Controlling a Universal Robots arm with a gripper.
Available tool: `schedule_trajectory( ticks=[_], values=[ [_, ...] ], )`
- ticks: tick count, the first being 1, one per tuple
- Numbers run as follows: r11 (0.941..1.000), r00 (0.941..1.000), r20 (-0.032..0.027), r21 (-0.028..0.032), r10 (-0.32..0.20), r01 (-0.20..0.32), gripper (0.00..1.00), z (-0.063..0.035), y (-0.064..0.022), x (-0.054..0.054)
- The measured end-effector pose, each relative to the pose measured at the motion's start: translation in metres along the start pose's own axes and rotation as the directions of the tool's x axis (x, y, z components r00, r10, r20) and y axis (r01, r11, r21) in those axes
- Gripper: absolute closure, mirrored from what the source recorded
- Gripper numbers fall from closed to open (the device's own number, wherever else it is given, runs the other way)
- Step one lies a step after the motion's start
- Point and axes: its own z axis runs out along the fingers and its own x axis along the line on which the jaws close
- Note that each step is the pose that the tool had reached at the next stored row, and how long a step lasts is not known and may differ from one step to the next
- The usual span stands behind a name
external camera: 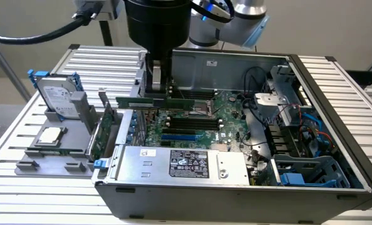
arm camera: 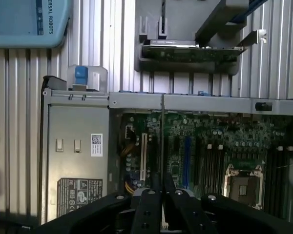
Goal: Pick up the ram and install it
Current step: 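Pick up the ram and move it above insertion slot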
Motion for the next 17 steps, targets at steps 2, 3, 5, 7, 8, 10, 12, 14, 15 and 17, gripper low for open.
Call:
schedule_trajectory(
  ticks=[2, 3, 5, 7, 8, 10, 12, 14, 15, 17],
  values=[
    [1.0, 1.0, 0.0, -0.0003, 0.0, 0.0, 1.0, 0.0032, -0.0092, -0.002],
    [1.0, 1.0, 0.0001, -0.0003, 0.0, 0.0, 1.0, 0.005, -0.0138, -0.003],
    [1.0, 1.0, -0.0002, -0.0005, 0.0, 0.0, 1.0, 0.0086, -0.0216, -0.009],
    [1.0, 1.0, 0.0, -0.0004, 0.0, 0.0, 1.0, 0.0124, -0.0268, -0.016],
    [1.0, 1.0, 0.0001, -0.0004, 0.0, 0.0, 1.0, 0.0143, -0.0289, -0.02],
    [1.0, 1.0, 0.0, -0.0004, 0.0, 0.0, 1.0, 0.0182, -0.0329, -0.028],
    [1.0, 1.0, 0.0001, -0.0003, 0.0, 0.0, 1.0, 0.0221, -0.0368, -0.035],
    [1.0, 1.0, 0.0001, -0.0003, 0.0, 0.0, 1.0, 0.0258, -0.0401, -0.042],
    [1.0, 1.0, 0.0, -0.0004, 0.0, 0.0, 1.0, 0.0277, -0.0417, -0.046],
    [1.0, 1.0, 0.0001, -0.0003, 0.0, 0.0, 1.0, 0.0316, -0.0449, -0.053]
  ],
)
